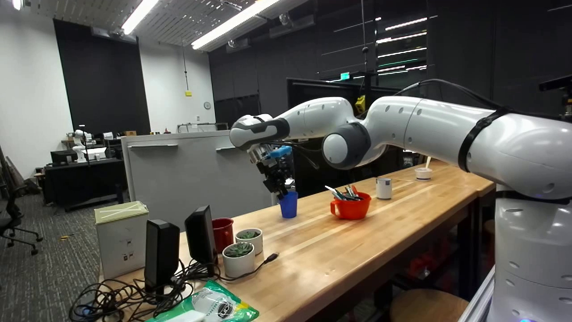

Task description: Remove the blue cup from the white cup

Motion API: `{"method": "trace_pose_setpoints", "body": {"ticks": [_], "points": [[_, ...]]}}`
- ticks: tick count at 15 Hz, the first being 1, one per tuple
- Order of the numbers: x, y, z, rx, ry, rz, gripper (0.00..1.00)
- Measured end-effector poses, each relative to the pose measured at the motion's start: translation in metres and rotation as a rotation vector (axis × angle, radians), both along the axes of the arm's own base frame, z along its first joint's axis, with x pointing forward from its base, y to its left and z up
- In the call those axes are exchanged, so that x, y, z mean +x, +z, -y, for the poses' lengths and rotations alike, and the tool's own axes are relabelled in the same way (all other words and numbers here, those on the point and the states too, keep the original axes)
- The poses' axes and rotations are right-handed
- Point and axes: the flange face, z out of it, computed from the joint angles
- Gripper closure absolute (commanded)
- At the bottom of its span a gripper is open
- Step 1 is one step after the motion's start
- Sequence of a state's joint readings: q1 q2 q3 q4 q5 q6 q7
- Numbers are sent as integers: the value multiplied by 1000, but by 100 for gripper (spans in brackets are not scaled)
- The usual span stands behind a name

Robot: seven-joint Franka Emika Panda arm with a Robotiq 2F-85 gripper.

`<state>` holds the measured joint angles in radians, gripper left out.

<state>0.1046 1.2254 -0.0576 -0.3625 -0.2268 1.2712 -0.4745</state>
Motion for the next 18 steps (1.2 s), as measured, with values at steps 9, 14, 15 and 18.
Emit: {"method": "trace_pose_setpoints", "body": {"ticks": [9,14,15,18], "points": [[-4,98,-5,19,23,128,0],[-16,175,5,47,13,227,0],[-19,189,7,57,9,243,0],[-31,227,17,97,-7,279,0]]}}
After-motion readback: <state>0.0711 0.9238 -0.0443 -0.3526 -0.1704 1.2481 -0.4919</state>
